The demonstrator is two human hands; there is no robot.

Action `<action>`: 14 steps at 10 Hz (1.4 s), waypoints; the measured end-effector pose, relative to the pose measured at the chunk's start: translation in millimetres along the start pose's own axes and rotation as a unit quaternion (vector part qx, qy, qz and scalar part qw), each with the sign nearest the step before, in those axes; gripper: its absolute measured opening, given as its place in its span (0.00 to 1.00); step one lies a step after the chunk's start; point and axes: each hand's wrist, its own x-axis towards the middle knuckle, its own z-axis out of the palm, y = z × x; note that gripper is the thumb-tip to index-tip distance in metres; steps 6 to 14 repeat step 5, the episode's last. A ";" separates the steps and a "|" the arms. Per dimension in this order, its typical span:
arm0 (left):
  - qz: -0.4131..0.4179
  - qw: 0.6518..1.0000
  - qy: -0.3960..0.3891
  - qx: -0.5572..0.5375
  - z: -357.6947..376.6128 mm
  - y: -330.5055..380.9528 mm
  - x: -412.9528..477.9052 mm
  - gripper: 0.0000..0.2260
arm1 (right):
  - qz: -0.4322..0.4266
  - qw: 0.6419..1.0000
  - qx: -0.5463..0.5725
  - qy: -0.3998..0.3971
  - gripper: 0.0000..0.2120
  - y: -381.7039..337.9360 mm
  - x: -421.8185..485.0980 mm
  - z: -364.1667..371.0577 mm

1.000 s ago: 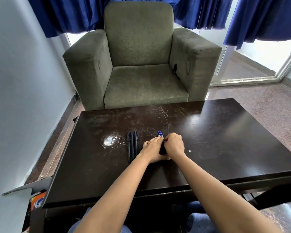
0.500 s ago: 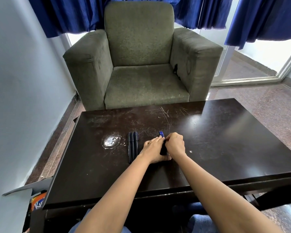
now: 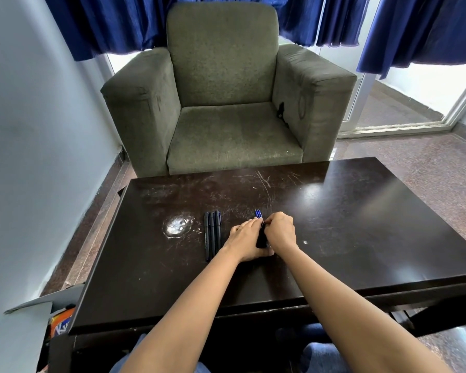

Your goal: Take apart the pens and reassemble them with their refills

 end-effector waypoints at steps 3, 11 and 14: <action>-0.009 1.000 0.007 0.005 -10.3 1.0 -7.9 0.39 | 0.002 1.000 0.005 0.011 0.11 -3.5 -0.1 -6.2; -0.027 0.997 0.045 0.060 -15.8 -11.4 -14.1 0.41 | -0.073 0.996 -0.035 0.047 0.13 -12.3 -0.1 -13.0; -0.027 0.997 0.045 0.060 -15.8 -11.4 -14.1 0.41 | -0.073 0.996 -0.035 0.047 0.13 -12.3 -0.1 -13.0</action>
